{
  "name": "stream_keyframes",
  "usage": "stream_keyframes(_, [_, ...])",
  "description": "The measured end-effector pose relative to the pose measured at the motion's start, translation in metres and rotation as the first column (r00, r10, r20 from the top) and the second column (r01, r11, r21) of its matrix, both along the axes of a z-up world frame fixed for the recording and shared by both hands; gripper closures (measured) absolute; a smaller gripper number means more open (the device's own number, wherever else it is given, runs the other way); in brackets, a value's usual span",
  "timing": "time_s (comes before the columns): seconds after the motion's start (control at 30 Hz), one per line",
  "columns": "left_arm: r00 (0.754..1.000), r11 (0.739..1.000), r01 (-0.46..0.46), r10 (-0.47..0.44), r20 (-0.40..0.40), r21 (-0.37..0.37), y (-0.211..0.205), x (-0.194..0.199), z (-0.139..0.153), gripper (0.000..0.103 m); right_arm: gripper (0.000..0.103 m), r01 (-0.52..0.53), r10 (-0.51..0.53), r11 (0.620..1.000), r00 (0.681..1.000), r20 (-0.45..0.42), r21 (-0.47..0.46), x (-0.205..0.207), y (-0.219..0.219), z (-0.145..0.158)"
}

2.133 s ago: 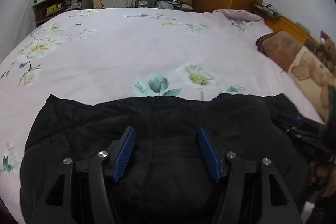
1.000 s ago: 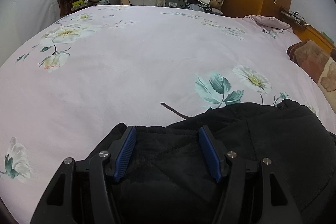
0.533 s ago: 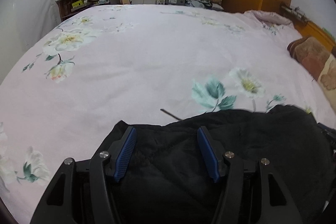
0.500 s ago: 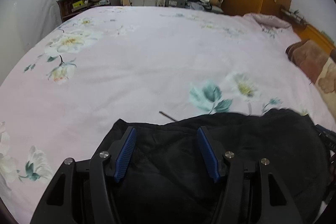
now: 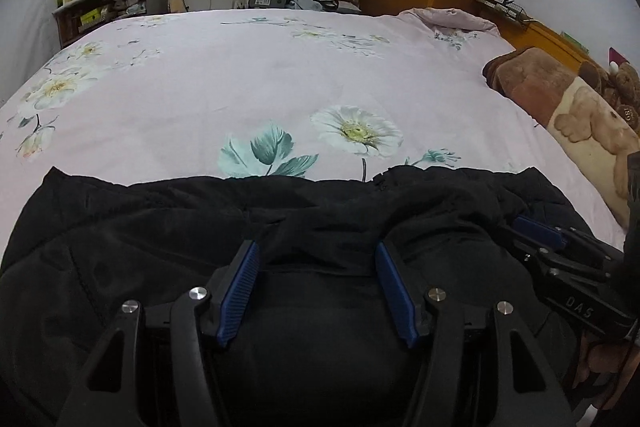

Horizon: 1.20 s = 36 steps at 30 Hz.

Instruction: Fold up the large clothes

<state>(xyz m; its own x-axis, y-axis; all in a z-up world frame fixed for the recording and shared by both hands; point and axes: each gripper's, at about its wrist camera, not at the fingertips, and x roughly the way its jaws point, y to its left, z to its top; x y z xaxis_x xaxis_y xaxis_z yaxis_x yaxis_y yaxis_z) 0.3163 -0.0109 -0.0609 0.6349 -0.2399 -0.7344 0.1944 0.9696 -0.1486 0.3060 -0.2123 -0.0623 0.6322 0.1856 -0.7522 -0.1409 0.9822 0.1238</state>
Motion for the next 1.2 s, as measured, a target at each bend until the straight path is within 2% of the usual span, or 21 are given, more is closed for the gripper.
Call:
stream_keyframes(0.13, [1.0,1.0,0.001,-0.001,0.008,0.021,-0.003,0.005,-0.01,0.041,0.06,0.006,-0.006,1.0,1.0,0.003,-0.006,0.005,0.001,-0.015])
stream_keyframes(0.33, [1.0,0.999,-0.004,0.003,0.014,0.036,-0.005,0.004,-0.014,0.041,0.06,0.01,-0.01,1.0,1.0,0.016,-0.014,0.0,0.0,-0.015])
stream_keyframes(0.4, [1.0,0.999,0.005,-0.004,-0.015,0.048,-0.006,0.004,-0.004,0.041,0.06,0.004,-0.004,1.0,1.0,0.001,0.009,0.0,-0.004,-0.01])
stream_keyframes(0.47, [1.0,0.999,0.009,-0.008,-0.021,0.039,0.003,-0.002,0.015,0.041,0.06,-0.006,0.006,1.0,1.0,-0.009,-0.005,-0.006,-0.009,0.01])
stream_keyframes(0.53, [0.999,1.0,0.009,-0.01,0.036,0.026,0.019,-0.018,0.036,0.041,0.06,0.0,0.0,1.0,0.999,0.046,-0.002,-0.022,-0.021,0.034])
stream_keyframes(0.63, [0.991,0.997,-0.043,0.033,0.133,0.067,0.055,-0.045,0.056,0.041,0.06,0.049,-0.046,0.999,0.993,0.112,-0.023,-0.046,-0.051,0.055])
stream_keyframes(0.7, [0.987,0.991,-0.102,0.089,0.137,0.087,0.08,-0.052,0.051,0.041,0.06,0.108,-0.102,0.993,0.99,0.099,-0.053,-0.053,-0.074,0.046])
stream_keyframes(0.8, [0.984,0.984,-0.168,0.165,0.065,0.058,0.113,-0.05,0.021,0.038,0.06,0.167,-0.165,0.984,0.986,0.037,-0.058,-0.054,-0.099,0.016])
stream_keyframes(0.83, [0.984,0.986,-0.162,0.159,0.075,0.037,0.117,-0.051,0.014,0.038,0.06,0.173,-0.172,0.984,0.984,0.036,-0.035,-0.055,-0.105,0.006])
stream_keyframes(0.9, [0.982,0.985,-0.167,0.162,0.099,0.044,0.114,-0.051,0.007,0.037,0.06,0.187,-0.187,0.982,0.982,0.037,-0.02,-0.054,-0.106,-0.002])
stream_keyframes(1.03, [0.977,0.98,-0.191,0.184,0.105,0.058,0.109,-0.043,0.0,0.037,0.06,0.183,-0.18,0.981,0.983,0.041,-0.059,-0.047,-0.097,-0.007])
stream_keyframes(1.13, [0.981,0.98,-0.185,0.179,0.079,0.079,0.109,-0.044,0.01,0.037,0.06,0.181,-0.18,0.981,0.984,0.017,-0.063,-0.046,-0.1,-0.001])
stream_keyframes(1.2, [0.982,0.979,-0.182,0.176,0.071,0.09,0.109,-0.052,0.021,0.037,0.06,0.182,-0.182,0.98,0.983,0.01,-0.084,-0.051,-0.098,0.014])
